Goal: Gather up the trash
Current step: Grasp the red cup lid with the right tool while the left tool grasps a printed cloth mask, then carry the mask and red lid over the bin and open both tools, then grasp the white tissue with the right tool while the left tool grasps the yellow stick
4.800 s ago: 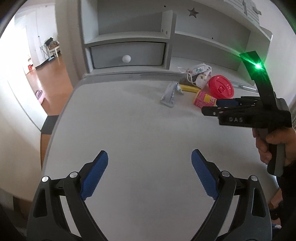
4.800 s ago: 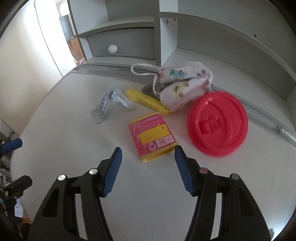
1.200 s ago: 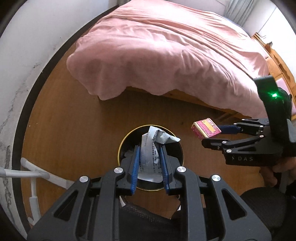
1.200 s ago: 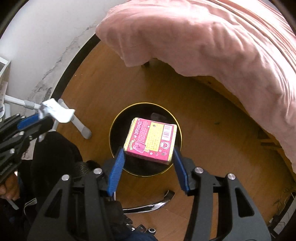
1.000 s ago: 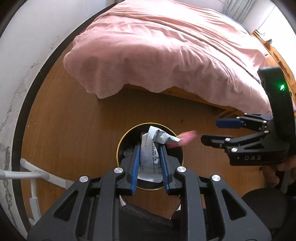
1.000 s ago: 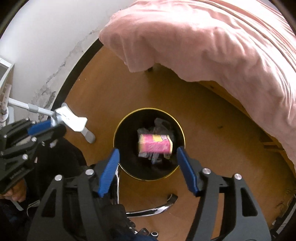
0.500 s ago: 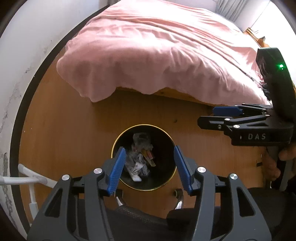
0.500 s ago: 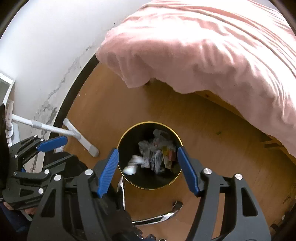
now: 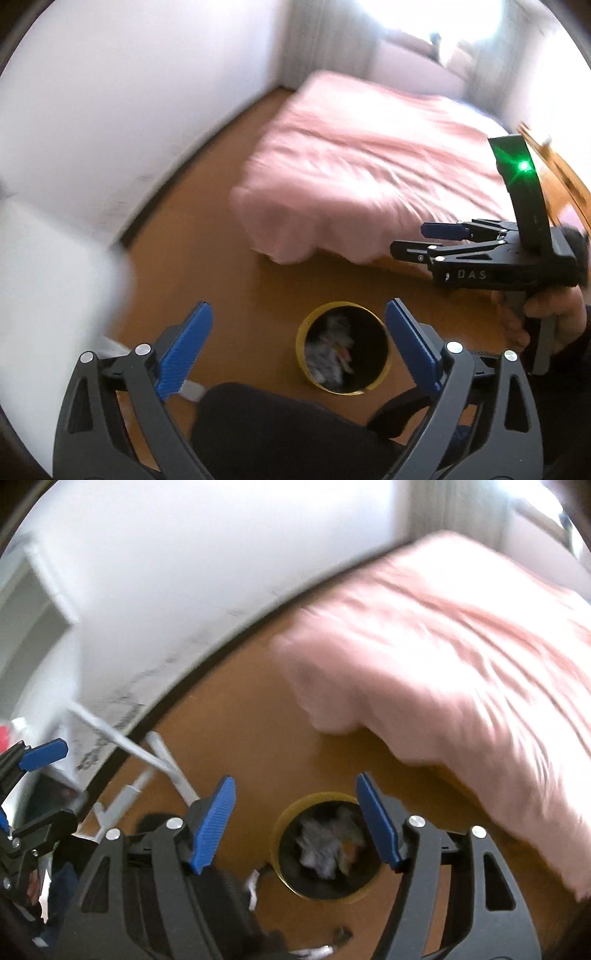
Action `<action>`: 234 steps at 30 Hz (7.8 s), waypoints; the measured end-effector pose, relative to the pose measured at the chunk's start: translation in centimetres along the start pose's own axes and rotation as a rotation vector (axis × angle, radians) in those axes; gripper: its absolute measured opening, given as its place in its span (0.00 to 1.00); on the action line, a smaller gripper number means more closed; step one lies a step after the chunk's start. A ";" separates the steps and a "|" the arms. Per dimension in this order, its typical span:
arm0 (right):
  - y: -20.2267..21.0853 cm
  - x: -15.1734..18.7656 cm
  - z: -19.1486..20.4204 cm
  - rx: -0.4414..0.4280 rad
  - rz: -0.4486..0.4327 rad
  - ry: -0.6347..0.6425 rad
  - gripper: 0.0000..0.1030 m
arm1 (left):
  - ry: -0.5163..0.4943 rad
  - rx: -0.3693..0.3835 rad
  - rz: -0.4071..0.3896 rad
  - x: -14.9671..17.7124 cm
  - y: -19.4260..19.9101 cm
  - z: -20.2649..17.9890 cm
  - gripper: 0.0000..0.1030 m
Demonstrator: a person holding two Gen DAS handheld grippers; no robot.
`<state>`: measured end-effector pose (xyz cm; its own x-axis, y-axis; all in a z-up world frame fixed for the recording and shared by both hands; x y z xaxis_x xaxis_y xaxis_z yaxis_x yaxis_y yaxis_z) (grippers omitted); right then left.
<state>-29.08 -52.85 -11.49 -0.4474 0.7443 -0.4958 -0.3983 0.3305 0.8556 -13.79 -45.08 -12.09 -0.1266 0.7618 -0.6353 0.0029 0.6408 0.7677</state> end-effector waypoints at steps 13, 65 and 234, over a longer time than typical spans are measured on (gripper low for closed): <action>-1.0 0.3 41.2 -0.445 -0.001 0.655 0.80 | 0.578 -0.619 -0.073 18.2 24.4 26.4 0.90; 0.5 -1.6 48.3 -0.488 -0.009 0.697 0.77 | 0.533 -0.813 -0.051 18.6 32.3 44.2 0.11; 1.2 -4.0 40.7 -0.367 0.015 0.627 0.31 | 0.496 -0.605 0.036 17.4 26.0 37.1 0.12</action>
<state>4.84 -31.86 -2.46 -0.7861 0.2382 -0.5704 -0.5822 0.0247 0.8127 20.91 -11.64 -6.32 -0.5653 0.5585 -0.6070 -0.5077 0.3444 0.7897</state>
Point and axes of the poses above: each gripper's, at about its wrist camera, not at the fingertips, and y roughly against the way its jaws point, z to its left, x to its underside, the point moved 7 cm from there along -y, roughly the way its jaws point, and after that the axes turned 5 degrees about -y, right-handed, at the moved point
